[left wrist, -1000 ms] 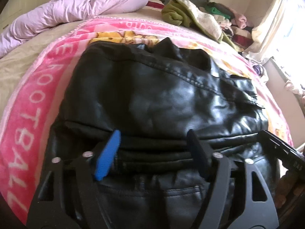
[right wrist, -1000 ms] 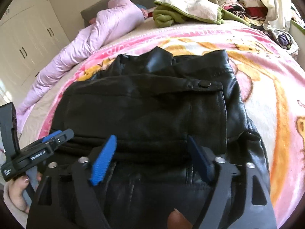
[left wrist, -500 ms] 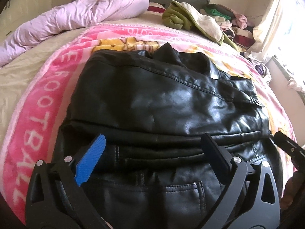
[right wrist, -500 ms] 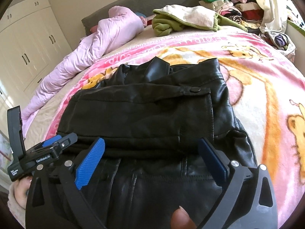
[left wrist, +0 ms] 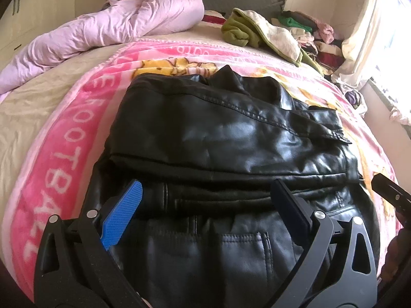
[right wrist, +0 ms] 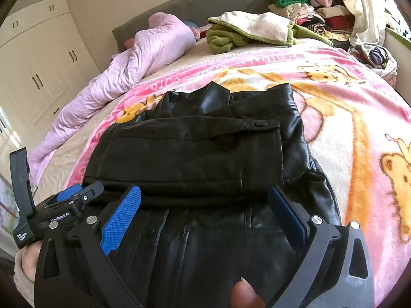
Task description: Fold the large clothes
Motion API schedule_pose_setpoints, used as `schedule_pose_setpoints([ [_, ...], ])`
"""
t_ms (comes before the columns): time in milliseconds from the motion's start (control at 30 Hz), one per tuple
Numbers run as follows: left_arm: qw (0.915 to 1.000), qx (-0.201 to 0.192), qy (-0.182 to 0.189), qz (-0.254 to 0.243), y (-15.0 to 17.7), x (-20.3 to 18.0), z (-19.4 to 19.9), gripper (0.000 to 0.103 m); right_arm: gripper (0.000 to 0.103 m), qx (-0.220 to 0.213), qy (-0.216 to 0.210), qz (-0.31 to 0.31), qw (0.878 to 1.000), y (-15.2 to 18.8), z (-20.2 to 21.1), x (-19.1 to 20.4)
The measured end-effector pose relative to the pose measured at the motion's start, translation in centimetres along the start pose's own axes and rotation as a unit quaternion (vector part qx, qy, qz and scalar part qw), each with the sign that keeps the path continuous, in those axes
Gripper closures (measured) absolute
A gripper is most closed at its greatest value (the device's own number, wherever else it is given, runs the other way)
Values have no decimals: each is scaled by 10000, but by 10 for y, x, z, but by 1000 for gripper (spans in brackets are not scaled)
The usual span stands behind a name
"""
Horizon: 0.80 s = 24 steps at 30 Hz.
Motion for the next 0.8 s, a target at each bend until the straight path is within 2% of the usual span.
schedule_pose_setpoints([
  [467, 9996, -205, 117, 155, 15, 0, 41, 10, 4, -239, 141, 300, 9992, 7, 35, 7],
  [800, 9997, -191, -19, 158, 35, 9, 68, 10, 4, -312, 361, 573, 9972, 23, 60, 6],
])
Point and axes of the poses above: each gripper's, at about its wrist camera, not at the fingertips, and z roughly against the way its jaws point, x to its left, y to its underside, the point moved 2 cm from there along -z, roughly the way its jaws point, and after that the axes turned 8 degrees about y, right-handed, at the moved point
